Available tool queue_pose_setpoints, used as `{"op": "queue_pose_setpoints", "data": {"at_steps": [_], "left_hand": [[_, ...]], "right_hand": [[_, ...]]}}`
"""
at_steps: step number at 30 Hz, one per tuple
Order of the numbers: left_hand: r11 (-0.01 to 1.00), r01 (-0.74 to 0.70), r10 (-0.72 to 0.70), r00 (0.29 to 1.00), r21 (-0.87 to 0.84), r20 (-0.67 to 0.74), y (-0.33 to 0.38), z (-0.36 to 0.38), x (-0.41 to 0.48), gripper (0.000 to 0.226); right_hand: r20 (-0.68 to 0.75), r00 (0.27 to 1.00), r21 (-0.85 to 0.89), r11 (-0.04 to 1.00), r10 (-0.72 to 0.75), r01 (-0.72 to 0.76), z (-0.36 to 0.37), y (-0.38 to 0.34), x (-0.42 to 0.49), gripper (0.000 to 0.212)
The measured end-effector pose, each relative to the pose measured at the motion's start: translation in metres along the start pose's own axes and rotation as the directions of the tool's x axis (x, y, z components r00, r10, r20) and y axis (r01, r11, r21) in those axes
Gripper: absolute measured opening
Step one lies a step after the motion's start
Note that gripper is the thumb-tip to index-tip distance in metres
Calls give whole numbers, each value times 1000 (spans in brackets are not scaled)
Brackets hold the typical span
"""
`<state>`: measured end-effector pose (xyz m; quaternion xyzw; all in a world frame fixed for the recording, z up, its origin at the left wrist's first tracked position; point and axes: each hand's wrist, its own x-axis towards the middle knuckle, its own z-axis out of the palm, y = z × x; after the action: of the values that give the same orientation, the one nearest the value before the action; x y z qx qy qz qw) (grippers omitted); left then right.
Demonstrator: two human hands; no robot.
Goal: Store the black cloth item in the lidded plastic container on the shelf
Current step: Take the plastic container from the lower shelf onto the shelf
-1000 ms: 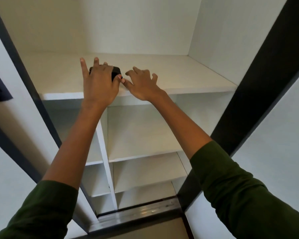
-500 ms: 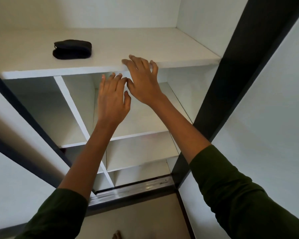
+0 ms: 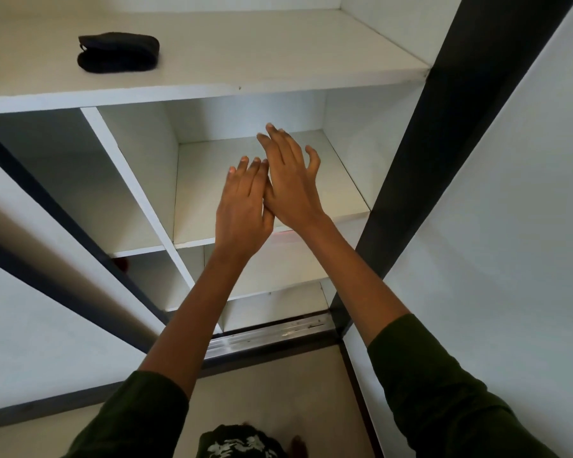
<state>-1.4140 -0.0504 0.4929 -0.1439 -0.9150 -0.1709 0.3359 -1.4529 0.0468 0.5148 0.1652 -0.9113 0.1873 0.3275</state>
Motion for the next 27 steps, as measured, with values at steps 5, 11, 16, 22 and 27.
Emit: {"op": "queue_pose_setpoints", "data": {"at_steps": [5,11,16,22,27], "left_hand": [[999,34,-30,995,-35,94,-2,33,-25,44],[994,58,-40,980,-88,193,-15,106,-77,39],[977,161,-100,927,-141,363,-27,185,-136,34],[843,508,-382,796,-176,469,-61,273,-166,34],[560,786,-618,607,-263,499,-93,337,-157,33]], "right_hand": [[32,995,-45,995,90,-89,24,23,-38,49],[63,971,-81,971,229,-224,87,68,-119,39],[210,924,-153,945,318,-291,151,106,-200,32],[321,898,-185,950,300,-251,214,154,-250,26],[342,896,-124,959,283,-256,258,193,-235,27]]}}
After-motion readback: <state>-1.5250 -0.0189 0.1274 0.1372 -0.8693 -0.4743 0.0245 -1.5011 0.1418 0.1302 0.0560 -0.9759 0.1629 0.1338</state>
